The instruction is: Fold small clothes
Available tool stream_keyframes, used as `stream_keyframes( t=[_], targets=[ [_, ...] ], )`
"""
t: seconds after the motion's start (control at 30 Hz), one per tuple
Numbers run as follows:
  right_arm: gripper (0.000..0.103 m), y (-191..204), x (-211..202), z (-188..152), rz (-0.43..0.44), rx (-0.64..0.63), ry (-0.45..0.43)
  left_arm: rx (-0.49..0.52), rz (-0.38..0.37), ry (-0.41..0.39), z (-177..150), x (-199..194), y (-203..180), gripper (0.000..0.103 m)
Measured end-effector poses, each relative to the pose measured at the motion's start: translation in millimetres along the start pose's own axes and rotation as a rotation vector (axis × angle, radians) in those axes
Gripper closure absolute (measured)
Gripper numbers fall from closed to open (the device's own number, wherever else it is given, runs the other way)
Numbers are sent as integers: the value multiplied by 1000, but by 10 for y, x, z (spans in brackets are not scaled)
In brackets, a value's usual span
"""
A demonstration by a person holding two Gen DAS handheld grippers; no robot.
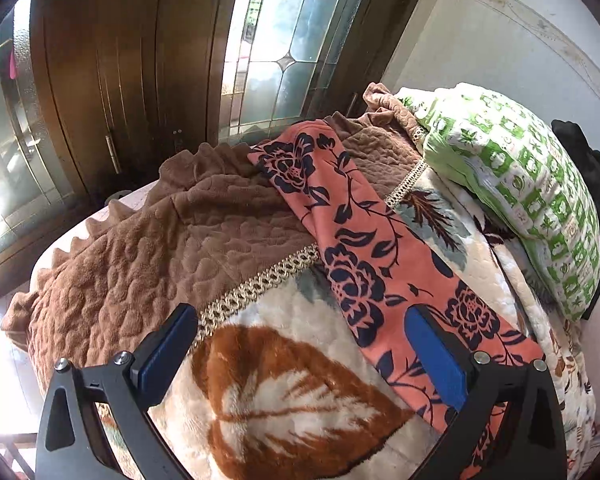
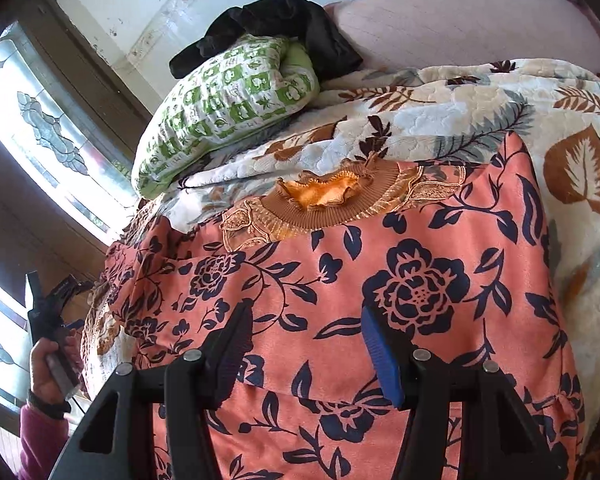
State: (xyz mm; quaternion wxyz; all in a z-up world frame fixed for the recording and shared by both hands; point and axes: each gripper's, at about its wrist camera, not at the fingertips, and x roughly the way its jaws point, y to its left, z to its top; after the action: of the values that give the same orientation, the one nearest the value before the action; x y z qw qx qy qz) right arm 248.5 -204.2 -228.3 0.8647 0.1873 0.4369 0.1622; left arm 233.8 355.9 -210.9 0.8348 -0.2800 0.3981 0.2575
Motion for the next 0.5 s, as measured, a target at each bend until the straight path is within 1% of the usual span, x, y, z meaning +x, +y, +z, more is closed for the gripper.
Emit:
stream_keyframes(
  t=[0.03,0.07,0.1,0.13,0.17,0.2,0.23,0.3,0.4,0.43,0.47,0.5],
  targets=[
    [43,13,6,-5,0,-11,3,-5,-21,16,95,63,13,4],
    [43,33,12,-11,-7,-24,5,-18,-53,38,181,140,18,8],
    [43,48,9,-20,-14,-38,4,-40,-85,65,255,229,25,19],
    [43,58,5,-24,-18,-50,2,-67,-108,95,305,317,39,25],
    [43,64,4,-26,-21,-60,1,-98,-126,131,345,427,44,36],
    [43,69,-3,-25,-23,-64,-1,-131,-141,163,371,539,49,41],
    [43,55,-3,-17,-21,-63,-3,-161,-148,185,375,631,55,42],
    [43,31,-4,2,-17,-60,-7,-168,-124,167,392,709,4,42],
    [43,-8,7,30,-31,-56,-18,-156,-130,137,442,795,-73,42],
    [43,-32,19,40,-31,-50,-16,-141,-115,128,463,832,-102,44],
    [43,-50,33,46,-30,-41,-12,-114,-88,120,483,867,-143,52],
    [43,-64,47,50,-30,-36,-10,-87,-68,112,518,910,-185,63]
  ],
)
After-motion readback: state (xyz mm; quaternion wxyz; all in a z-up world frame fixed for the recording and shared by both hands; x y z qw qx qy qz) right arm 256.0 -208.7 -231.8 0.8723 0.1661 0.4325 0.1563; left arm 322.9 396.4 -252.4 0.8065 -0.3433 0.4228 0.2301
